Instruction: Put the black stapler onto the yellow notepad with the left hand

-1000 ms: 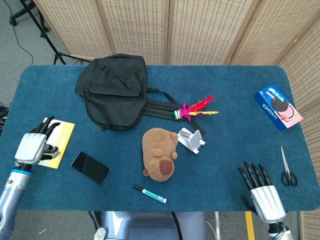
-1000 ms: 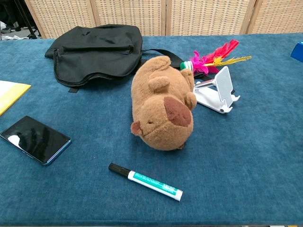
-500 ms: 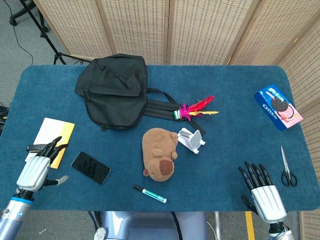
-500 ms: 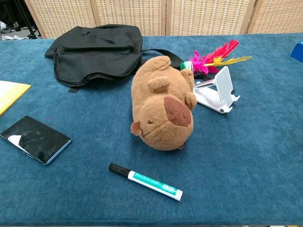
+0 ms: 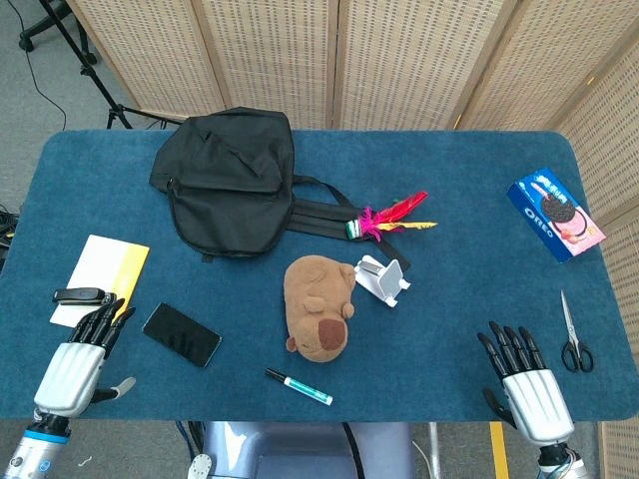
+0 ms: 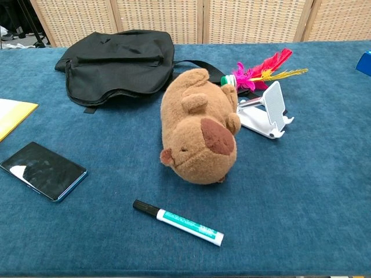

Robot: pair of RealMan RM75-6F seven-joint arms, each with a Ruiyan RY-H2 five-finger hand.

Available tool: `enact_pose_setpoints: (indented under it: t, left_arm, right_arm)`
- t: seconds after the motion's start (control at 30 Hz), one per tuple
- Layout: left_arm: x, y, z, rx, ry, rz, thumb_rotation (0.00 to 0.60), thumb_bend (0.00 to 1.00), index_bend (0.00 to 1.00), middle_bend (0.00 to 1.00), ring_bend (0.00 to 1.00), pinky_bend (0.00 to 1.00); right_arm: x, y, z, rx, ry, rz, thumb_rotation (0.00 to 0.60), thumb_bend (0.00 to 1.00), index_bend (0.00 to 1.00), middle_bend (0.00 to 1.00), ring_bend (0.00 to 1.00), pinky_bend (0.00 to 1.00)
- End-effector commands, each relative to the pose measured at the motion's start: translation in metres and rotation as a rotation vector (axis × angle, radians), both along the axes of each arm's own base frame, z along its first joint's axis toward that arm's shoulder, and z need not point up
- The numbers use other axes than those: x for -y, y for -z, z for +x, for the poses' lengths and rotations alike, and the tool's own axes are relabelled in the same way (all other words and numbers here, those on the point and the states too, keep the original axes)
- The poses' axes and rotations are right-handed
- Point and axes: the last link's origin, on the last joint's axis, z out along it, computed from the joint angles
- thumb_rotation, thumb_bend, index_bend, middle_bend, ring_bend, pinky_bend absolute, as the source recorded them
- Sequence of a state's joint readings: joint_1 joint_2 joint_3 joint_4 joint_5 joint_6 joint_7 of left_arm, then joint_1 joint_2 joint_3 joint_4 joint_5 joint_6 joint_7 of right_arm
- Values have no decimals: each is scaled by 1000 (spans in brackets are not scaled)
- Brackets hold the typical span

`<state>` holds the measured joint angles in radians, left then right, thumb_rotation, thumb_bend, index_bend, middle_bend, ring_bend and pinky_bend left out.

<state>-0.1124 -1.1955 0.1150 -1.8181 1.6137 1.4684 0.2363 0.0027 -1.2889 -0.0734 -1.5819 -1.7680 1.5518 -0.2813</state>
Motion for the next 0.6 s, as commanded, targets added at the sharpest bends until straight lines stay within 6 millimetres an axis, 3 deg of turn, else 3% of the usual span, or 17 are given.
enact_pose_setpoints:
  t: [0.03, 0.6]
  left_arm:
    - [6, 2, 0, -33, 0, -33, 600, 0, 1, 0, 0, 60]
    - [10, 4, 4, -62, 9, -64, 600, 0, 0, 0, 0, 0]
  right_arm:
    - [0, 1, 0, -1, -1, 3, 600, 337, 67, 0, 0, 0]
    - [0, 2, 0, 3, 2, 8, 600, 337, 67, 0, 0, 0]
